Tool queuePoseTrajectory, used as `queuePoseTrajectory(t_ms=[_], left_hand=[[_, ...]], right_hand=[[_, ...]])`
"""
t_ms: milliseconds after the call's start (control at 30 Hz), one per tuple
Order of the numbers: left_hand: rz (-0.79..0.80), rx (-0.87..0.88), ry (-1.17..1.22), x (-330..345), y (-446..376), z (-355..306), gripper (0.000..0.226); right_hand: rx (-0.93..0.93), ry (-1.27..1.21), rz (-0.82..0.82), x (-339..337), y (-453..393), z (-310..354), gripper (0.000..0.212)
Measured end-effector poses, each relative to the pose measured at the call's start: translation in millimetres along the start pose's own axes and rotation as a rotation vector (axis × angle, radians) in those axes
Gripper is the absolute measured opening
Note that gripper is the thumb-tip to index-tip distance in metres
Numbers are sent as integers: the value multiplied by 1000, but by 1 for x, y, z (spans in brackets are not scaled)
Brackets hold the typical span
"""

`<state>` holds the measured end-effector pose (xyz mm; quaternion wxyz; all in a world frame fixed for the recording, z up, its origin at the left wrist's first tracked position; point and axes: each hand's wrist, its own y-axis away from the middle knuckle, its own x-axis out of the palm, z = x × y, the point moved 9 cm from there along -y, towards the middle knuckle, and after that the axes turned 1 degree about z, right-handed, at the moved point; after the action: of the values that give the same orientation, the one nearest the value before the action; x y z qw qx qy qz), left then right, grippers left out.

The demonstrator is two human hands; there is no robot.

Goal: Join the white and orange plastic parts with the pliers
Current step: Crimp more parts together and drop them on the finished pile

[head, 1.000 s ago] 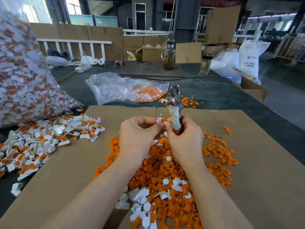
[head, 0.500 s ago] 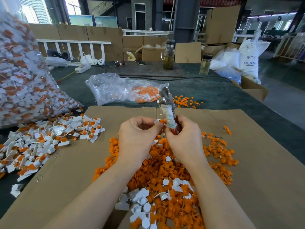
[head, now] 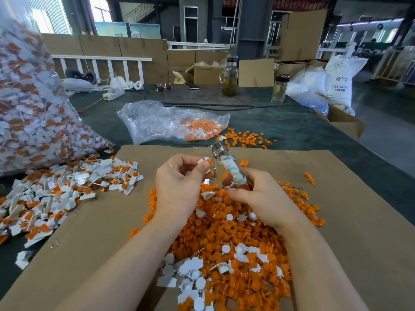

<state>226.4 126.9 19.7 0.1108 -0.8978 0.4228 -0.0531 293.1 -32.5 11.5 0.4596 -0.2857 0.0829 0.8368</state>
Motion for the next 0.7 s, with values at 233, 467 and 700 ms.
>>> queuePoseTrajectory(t_ms=[233, 467, 700], left_hand=[[19, 23, 130, -1, -1, -6, 3], [72, 35, 172, 2, -1, -8, 4], [67, 13, 213, 2, -3, -5, 8]], right_hand=[[25, 7, 135, 10, 3, -3, 20], [-10, 6, 177, 14, 4, 2, 19], [-41, 91, 132, 15, 3, 4, 25]])
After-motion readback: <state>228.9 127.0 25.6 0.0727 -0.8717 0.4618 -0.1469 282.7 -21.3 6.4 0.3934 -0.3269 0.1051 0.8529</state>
